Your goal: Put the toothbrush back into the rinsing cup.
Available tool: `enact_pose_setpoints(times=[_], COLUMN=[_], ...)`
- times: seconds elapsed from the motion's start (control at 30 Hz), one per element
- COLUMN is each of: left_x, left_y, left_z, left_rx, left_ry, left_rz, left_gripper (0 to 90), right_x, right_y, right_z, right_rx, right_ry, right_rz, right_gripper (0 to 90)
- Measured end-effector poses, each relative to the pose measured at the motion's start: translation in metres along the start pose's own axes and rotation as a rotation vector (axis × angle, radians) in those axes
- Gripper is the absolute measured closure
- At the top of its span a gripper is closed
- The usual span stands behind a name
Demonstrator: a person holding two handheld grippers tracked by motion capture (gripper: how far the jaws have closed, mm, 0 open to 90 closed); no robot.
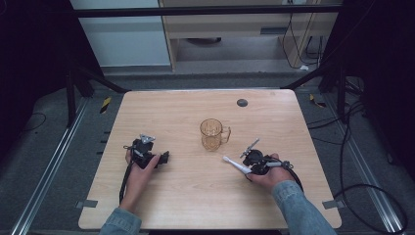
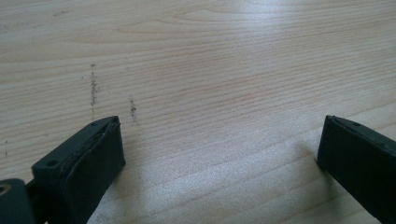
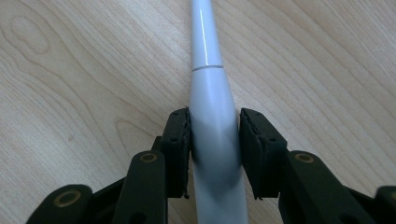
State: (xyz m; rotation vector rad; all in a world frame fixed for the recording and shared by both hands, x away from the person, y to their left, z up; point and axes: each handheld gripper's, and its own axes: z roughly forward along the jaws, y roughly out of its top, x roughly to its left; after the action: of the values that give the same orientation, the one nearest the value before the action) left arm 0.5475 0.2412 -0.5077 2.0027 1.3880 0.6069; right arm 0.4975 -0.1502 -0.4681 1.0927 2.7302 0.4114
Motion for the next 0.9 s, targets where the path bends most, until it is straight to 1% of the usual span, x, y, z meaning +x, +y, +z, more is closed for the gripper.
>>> enact_pose_setpoints(times=[0.23,0.37,0.53,0.57,0.6,0.63,0.67,0.7,0.77,0.8,0.87,0.9], left_x=[0.0,0.0,0.0,0.0,0.0,0.0,0.0,0.0,0.0,0.0,0.0,0.0], left_y=[0.0,0.0,0.0,0.0,0.0,0.0,0.0,0.0,0.0,0.0,0.0,0.0], left_z=[0.0,0.0,0.0,0.0,0.0,0.0,0.0,0.0,0.0,0.0,0.0,0.0], left_rx=[0.0,0.0,0.0,0.0,0.0,0.0,0.0,0.0,0.0,0.0,0.0,0.0], left_ry=[0.0,0.0,0.0,0.0,0.0,0.0,0.0,0.0,0.0,-0.001,0.0,0.0], left_rz=[0.0,0.0,0.0,0.0,0.0,0.0,0.0,0.0,0.0,0.0,0.0,0.0], left_gripper=[0.0,0.0,0.0,0.0,0.0,0.0,0.0,0.0,0.0,0.0,0.0,0.0], right_x=[-0.001,-0.001,-0.003,-0.003,-0.005,-0.005,-0.007,-0.009,-0.011,-0.016,-0.017,-0.021], right_y=[0.0,0.0,0.0,-0.001,-0.002,-0.002,-0.002,-0.002,-0.002,-0.002,-0.002,-0.002], right_z=[0.001,0.001,-0.001,-0.002,-0.004,-0.006,-0.008,-0.014,-0.016,-0.023,-0.025,-0.031], right_rx=[0.006,0.014,0.019,0.017,0.013,0.009,0.002,-0.004,-0.011,-0.036,-0.042,-0.059], right_ry=[0.005,0.009,0.013,0.015,0.015,0.018,0.019,0.019,0.021,0.021,0.019,0.016], right_rz=[0.004,0.002,0.006,0.017,0.017,0.031,0.033,0.051,0.053,0.066,0.075,0.093], right_gripper=[64.1,66.4,66.6,66.7,66.7,66.8,66.8,66.8,66.8,66.8,66.9,66.9])
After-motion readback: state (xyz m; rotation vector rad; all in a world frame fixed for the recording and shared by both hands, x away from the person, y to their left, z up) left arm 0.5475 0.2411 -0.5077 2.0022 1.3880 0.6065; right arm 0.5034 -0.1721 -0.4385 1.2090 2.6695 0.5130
